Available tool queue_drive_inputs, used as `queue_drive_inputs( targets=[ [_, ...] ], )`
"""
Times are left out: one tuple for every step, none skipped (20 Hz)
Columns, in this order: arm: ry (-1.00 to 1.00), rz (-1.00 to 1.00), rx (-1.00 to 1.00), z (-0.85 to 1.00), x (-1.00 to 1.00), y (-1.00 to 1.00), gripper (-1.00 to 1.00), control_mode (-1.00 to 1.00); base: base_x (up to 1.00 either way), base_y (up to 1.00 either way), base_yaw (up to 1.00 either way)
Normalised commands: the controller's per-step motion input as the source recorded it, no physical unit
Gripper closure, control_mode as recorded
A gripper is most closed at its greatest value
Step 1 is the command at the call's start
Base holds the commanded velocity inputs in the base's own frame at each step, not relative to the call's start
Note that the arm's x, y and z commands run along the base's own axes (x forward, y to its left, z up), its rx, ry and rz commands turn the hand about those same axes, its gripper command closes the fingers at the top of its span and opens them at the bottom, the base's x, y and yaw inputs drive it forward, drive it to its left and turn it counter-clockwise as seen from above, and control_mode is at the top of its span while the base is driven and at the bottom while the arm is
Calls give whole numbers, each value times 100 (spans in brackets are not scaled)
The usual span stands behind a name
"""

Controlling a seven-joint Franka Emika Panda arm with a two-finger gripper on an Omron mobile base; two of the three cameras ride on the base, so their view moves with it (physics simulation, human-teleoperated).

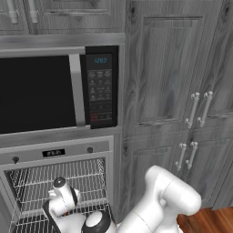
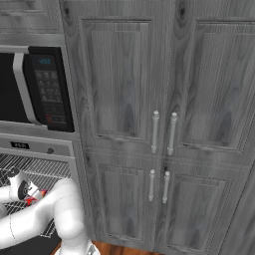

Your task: Take the fish from the oven and place it on the plate on the counter.

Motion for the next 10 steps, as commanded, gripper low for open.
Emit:
queue_drive_inputs(
  targets=[
    [-1, 0, 3, -7, 0, 0, -100, -100, 0, 0, 0],
    [0, 0, 1, 0, 0, 0, -100, -100, 0, 0, 0],
    [0, 0, 0, 0, 0, 0, -100, -100, 0, 0, 0],
    [3, 0, 0, -3, 0, 0, -100, -100, 0, 0, 0],
    [8, 0, 0, -7, 0, 0, -100, -100, 0, 0, 0],
    [15, 0, 0, -6, 0, 0, -100, -100, 0, 0, 0],
    [10, 0, 0, -14, 0, 0, -100, -100, 0, 0, 0],
    [12, 0, 0, -18, 0, 0, -100, -100, 0, 0, 0],
    [13, 0, 0, -19, 0, 0, -100, -100, 0, 0, 0],
    [15, 0, 0, -18, 0, 0, -100, -100, 0, 0, 0]
  ],
)
